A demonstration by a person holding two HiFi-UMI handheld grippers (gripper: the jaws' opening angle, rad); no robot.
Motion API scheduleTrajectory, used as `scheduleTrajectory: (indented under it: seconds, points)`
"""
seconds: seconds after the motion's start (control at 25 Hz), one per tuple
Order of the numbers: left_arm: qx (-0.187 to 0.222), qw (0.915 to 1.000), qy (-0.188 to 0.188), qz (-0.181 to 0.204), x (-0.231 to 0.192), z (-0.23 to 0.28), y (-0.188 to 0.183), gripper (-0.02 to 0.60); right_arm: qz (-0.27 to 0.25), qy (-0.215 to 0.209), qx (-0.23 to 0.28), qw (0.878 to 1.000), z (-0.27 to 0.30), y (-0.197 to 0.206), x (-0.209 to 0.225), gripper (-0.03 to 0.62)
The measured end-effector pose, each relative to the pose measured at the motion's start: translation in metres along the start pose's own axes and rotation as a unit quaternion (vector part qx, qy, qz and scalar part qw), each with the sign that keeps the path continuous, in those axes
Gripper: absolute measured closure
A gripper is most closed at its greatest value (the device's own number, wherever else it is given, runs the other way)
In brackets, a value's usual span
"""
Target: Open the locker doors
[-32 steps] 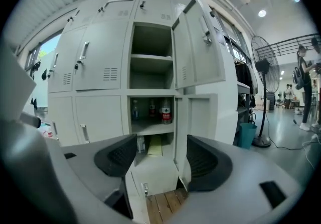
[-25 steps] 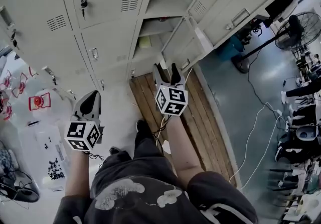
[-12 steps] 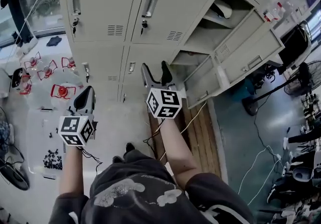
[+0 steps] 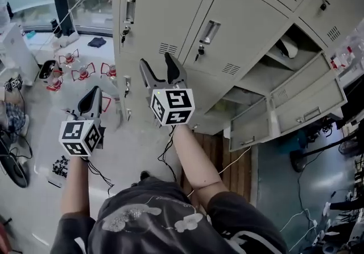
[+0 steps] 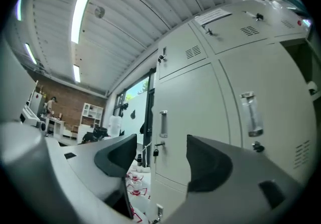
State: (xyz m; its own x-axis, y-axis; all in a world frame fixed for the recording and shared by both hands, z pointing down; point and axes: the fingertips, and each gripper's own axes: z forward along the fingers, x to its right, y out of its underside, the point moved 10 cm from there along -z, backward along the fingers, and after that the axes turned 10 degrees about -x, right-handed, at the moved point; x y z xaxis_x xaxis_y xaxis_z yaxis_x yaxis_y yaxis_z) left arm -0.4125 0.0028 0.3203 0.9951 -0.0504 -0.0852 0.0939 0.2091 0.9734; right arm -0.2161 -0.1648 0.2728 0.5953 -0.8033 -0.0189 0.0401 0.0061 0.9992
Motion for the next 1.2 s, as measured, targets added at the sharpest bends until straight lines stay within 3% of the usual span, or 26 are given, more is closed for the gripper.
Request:
scheduleTrajectory:
  seconds: [0.2,0.52,0.76,1.2]
  points:
    - [0.015,0.9989,-0.045,0.004,-0.014,0.004,-0.020,0.572,-0.015,-0.069,0.004,0.998,0.055,-0.016,-0.015,0.292]
    - [0.020,0.9981,-0.058,-0.005,-0.042,0.020,-0.027,0.572,-0.023,-0.096,-0.011,0.995,0.118,-0.026,-0.028,0.292]
    - [0.015,0.9993,-0.032,-0.010,-0.089,0.046,-0.036,0.572,-0.027,-0.069,-0.027,0.997,0.160,-0.032,-0.036,0.292]
    - [0.007,0.9981,0.057,0.024,-0.168,0.095,-0.062,0.572,-0.022,0.029,-0.022,0.999,0.215,-0.043,-0.047,0.292]
